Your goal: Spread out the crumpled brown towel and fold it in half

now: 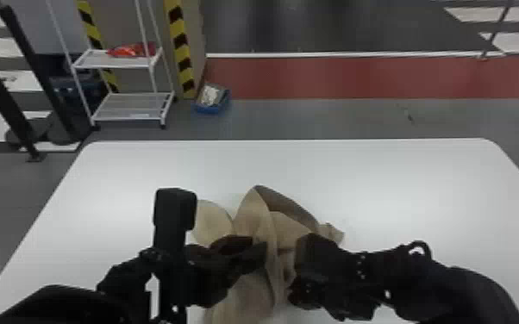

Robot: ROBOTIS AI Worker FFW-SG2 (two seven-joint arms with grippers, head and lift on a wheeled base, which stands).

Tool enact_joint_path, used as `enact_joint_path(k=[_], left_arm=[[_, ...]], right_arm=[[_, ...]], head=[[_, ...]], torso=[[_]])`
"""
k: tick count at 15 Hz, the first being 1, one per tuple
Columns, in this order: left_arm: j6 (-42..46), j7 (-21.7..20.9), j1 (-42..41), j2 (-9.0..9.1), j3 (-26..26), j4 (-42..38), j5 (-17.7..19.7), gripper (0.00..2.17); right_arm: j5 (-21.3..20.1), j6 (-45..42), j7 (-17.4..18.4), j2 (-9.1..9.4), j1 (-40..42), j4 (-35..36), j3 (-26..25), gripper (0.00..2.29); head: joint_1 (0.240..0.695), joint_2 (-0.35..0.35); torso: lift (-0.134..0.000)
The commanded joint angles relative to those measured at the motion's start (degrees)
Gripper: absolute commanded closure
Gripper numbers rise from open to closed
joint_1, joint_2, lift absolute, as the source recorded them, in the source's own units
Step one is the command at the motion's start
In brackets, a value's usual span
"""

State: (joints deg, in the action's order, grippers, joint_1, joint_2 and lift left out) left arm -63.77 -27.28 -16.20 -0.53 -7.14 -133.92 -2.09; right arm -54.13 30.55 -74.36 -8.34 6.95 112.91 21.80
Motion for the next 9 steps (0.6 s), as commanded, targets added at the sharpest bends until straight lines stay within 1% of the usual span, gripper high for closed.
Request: enact_joint_path(k=[1, 2, 3, 6, 9], left_arm=[[0.0, -0.5, -0.3, 0.68, 1.1, -1.3, 0.0, 1.87], [0.0, -0.7, -0.5, 0.68, 1.8, -2.0, -0.1, 2.11], [-0.2, -0.8, -0.5, 0.68, 2.7, -3.0, -0.1, 2.14], [-0.4, -1.3, -0.5, 0.68, 7.2, -4.9, 1.5, 2.14], [-2.5, -2.7, 0.7, 0.68, 14.4, -5.6, 5.0, 2.14]], right_arm=[[0.4, -0.2, 0.0, -0.09, 0.0, 1.2, -1.8, 1.42], [0.8, 0.0, 0.0, -0.09, 0.0, 2.4, -3.0, 1.42], [1.4, 0.0, -0.1, -0.18, 0.0, 3.5, -4.7, 1.42], [5.7, 0.4, -0.1, -0.01, -1.0, 7.3, -11.0, 1.42], [8.8, 0.4, -0.4, -0.09, -1.5, 9.4, -17.0, 1.42]], head=[[0.695, 0.042], [0.695, 0.041], [0.695, 0.039], [0.695, 0.034], [0.695, 0.034]], torso=[[-0.125], [-0.125], [-0.125], [-0.125], [-0.125]])
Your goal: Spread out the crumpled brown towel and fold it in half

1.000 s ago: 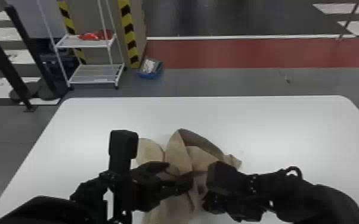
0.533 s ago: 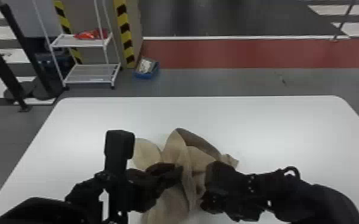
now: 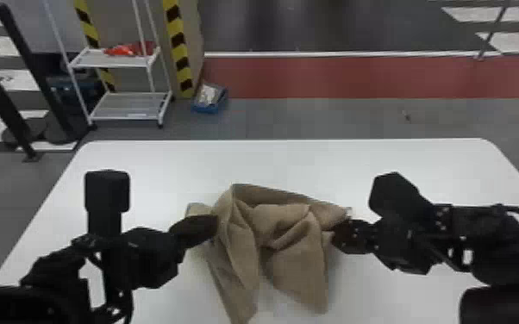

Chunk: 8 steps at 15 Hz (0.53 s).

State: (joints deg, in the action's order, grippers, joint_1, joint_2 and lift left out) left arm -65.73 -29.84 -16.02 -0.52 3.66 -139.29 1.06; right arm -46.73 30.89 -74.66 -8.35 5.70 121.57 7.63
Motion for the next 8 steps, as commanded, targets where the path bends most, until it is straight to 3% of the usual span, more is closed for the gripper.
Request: enact_joint_path(k=[1, 5, 8], left_arm=[[-1.0, -0.3, 1.3, 0.67, 6.5, -0.3, 3.5, 2.14], [-2.6, -1.8, 3.2, 0.67, 11.7, 0.3, 5.0, 2.14], [-4.4, -3.1, 4.7, 0.17, 14.0, 2.1, 4.9, 2.14]], right_arm=[[2.3, -0.2, -0.3, -0.26, -0.3, 1.3, -4.6, 1.42], [3.5, -2.1, -0.6, -2.19, -0.3, 1.8, -9.2, 1.42], [0.0, -3.0, -0.7, -4.3, 0.3, 1.7, -9.7, 1.42]], head=[[0.695, 0.034], [0.695, 0.048], [0.695, 0.039]], torso=[[-0.125], [-0.125], [-0.125]])
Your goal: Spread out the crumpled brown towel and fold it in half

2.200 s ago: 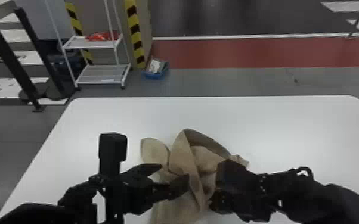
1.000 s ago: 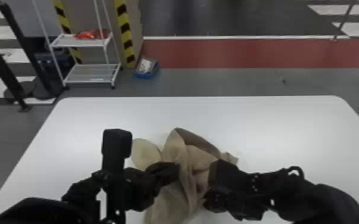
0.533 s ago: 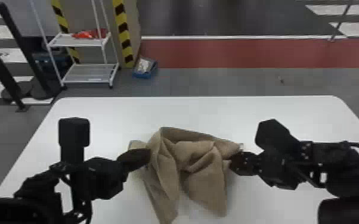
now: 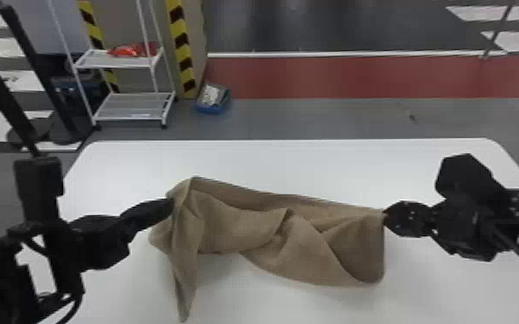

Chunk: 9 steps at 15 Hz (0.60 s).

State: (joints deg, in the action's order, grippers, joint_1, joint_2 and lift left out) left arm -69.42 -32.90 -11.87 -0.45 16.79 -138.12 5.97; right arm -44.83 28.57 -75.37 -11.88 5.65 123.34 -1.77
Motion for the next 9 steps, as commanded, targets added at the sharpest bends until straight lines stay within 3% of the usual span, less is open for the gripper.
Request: enact_joint_path(k=[1, 4, 9], left_arm=[[-1.0, -0.4, 0.9, -0.34, 1.1, 1.8, 0.0, 2.14], [-1.0, -0.8, 2.1, -0.69, 2.3, 4.3, -0.1, 2.14], [-3.7, -1.9, 4.8, -1.92, 2.6, 6.8, -1.0, 2.14]], right_arm=[[-4.1, -1.4, 0.5, -1.21, 0.9, -0.4, -0.5, 1.42], [-8.0, -4.7, 1.1, -2.18, 2.8, -1.7, -2.3, 1.42], [-8.4, -5.2, 2.6, -3.06, 2.1, -5.0, -6.6, 1.41]], head=[[0.695, 0.036], [0.695, 0.012], [0.695, -0.045]], torso=[[-0.125], [-0.125], [-0.125]])
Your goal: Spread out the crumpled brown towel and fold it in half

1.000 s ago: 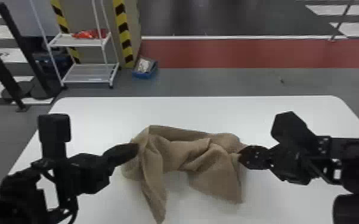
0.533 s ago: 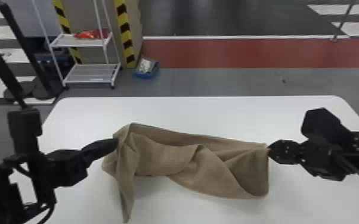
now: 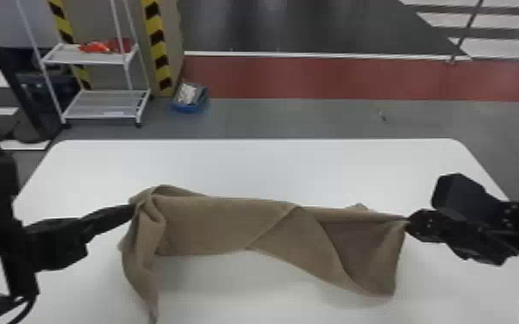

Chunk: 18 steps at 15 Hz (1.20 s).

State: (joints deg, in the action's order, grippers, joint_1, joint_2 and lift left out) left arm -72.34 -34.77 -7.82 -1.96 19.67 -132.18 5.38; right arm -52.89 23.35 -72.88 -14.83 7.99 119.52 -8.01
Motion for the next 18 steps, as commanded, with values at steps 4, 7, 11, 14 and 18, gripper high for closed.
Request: enact_joint_path(k=[4, 7, 11, 14, 18], left_arm=[[-0.9, -1.1, 3.0, -1.47, -2.7, 4.9, -2.1, 2.14], [-2.3, -0.5, 4.7, -1.3, -4.5, 8.0, -3.3, 0.97], [-1.3, 1.5, 4.7, -1.03, -4.1, 8.2, -2.7, 0.03], [-1.4, 1.5, 4.7, -1.03, -1.8, 7.1, -1.1, 0.03], [-2.0, 1.4, 3.9, -1.03, 1.3, 4.9, 0.8, 0.03]], right_arm=[[-1.9, 0.0, 4.2, 0.33, -0.4, -5.3, -0.3, 0.0], [0.0, 0.0, 4.6, 0.94, 0.5, -3.5, -2.2, 0.04], [3.5, -0.2, 4.6, 0.94, 2.0, 0.5, -5.4, 0.07], [12.3, 0.9, 4.5, 2.44, 3.6, 5.6, -5.4, 0.08], [14.3, 15.3, 4.1, 3.58, 5.0, 11.4, 2.9, 0.11]], head=[[0.695, -0.073], [0.695, -0.096], [0.695, -0.109], [0.695, -0.104], [0.695, -0.009]], torso=[[-0.125], [-0.125], [-0.125], [-0.125], [-0.125]])
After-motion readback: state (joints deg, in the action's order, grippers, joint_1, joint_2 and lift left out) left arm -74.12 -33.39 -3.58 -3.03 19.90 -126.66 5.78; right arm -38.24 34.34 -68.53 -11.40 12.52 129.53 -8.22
